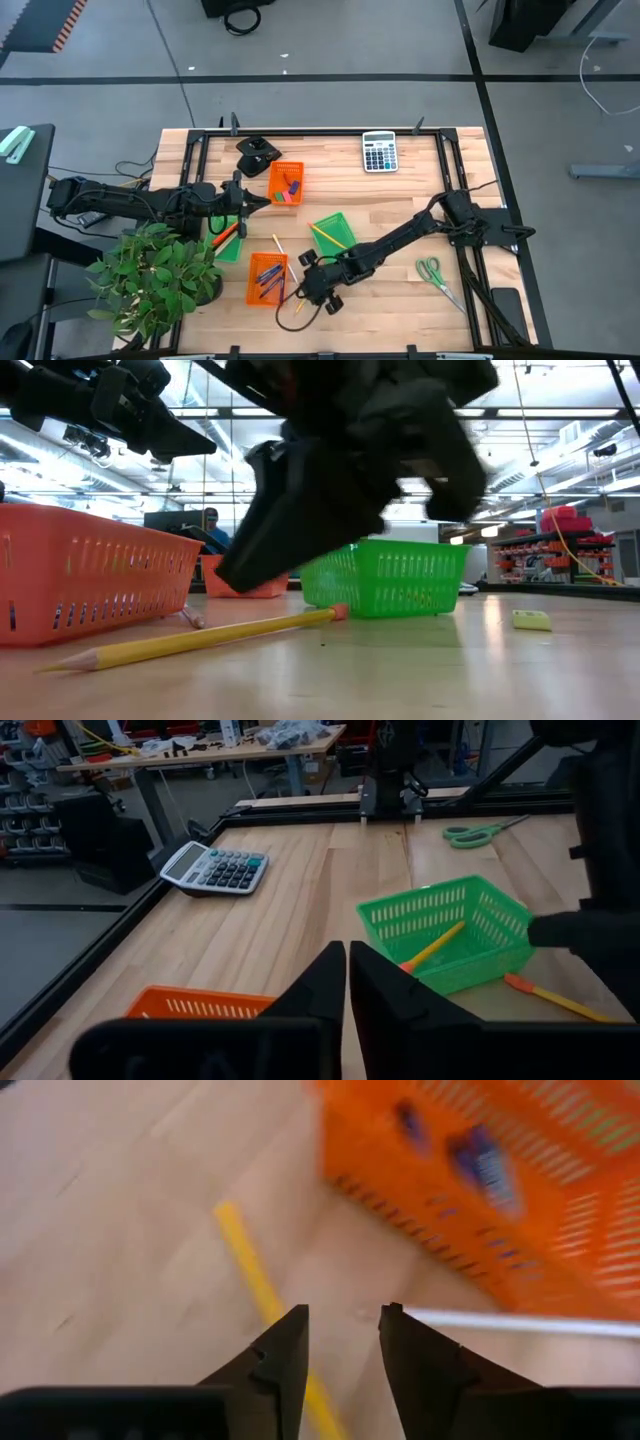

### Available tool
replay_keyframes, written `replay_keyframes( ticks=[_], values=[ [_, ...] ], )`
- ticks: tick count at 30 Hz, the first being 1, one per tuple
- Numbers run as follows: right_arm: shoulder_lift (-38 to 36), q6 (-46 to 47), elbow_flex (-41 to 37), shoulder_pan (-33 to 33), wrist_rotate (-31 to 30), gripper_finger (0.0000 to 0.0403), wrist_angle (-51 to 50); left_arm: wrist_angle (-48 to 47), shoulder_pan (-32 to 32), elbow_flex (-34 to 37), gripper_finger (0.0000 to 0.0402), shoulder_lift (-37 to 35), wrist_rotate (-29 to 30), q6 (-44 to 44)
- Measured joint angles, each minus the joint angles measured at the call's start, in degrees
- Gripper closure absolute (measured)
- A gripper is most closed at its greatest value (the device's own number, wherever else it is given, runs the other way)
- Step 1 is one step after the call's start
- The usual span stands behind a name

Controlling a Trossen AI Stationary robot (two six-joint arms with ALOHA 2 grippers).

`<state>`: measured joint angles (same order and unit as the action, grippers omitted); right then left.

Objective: Sort crayons/erasers/pens/pencils in bins
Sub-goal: Put the yellow pencil into the right green basket

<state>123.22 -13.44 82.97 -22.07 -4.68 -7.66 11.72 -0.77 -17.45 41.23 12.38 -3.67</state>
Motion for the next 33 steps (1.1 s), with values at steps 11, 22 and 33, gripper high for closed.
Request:
replay_keyframes(
  ticks=[11,22,33],
  values=[
    [5.04,1.29,0.27,-1.55,1.93,0.0299,2.56,-0.64,0.00,0.00,0.0368,-0.02,-0.02,0.01],
    [5.02,9.08,0.03,-4.78,-1.79,0.0371,5.76,-0.91,0.00,0.00,0.0368,-0.02,-0.01,0.03],
    [5.26,11.98,1.42,-7.39,-3.01,0.0396,6.50,-1.07,0.00,0.00,0.0376,-0.02,-0.02,0.05]
  ],
)
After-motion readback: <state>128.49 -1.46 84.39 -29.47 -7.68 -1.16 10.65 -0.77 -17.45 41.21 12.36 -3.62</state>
